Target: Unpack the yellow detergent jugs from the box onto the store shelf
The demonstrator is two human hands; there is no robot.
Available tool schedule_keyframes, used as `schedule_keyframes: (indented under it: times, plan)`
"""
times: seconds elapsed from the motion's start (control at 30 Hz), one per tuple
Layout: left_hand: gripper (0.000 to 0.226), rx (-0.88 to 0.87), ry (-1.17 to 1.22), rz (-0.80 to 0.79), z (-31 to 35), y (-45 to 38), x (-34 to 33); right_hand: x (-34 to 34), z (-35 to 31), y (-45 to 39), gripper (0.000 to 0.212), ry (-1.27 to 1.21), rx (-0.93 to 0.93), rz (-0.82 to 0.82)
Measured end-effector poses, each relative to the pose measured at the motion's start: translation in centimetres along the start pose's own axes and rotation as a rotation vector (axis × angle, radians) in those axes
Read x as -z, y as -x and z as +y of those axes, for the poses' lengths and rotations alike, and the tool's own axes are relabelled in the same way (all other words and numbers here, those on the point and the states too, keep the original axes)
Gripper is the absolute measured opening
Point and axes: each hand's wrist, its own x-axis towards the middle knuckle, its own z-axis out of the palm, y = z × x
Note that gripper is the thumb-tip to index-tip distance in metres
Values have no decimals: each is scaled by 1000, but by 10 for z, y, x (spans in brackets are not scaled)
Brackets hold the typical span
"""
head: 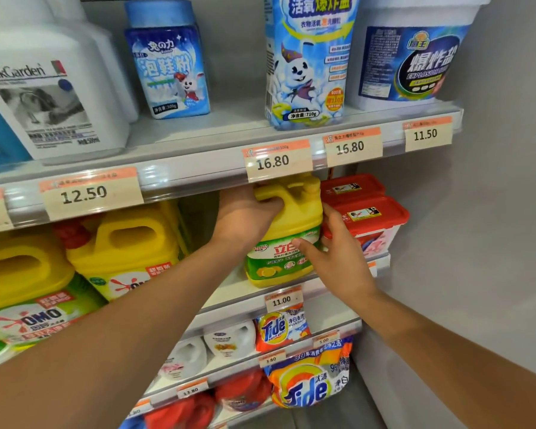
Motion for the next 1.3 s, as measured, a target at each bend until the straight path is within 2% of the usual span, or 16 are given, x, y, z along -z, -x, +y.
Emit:
schedule_keyframes:
  times: [0.07, 0.2, 0.27, 0.4, 0.7, 1.0, 1.17, 1.3]
  plan:
    - [34, 0, 37, -2, -4, 0, 0, 1, -2, 2, 76, 46, 10, 14]
    - [71, 45, 49, 57, -23, 9, -2, -1, -3, 5, 75, 80, -1, 29]
    - [75, 76, 55, 97, -35, 20, -6, -2, -4, 7, 74, 86, -4, 41]
    - [82, 314, 181, 40, -54, 44, -19, -5, -5, 9, 75, 88, -2, 64]
    - [73, 298, 190, 68, -57, 54, -32, -4, -9, 12, 76, 96, -43, 69]
    - [77, 271, 137, -33, -56, 47, -23, -2, -11, 14, 77, 401, 1, 120]
    - [75, 239, 107, -83, -63, 45, -19, -2, -9, 15, 78, 387, 16, 116]
    - [70, 188, 82, -92, -70, 54, -14, 2, -5, 26, 80, 339, -7, 175]
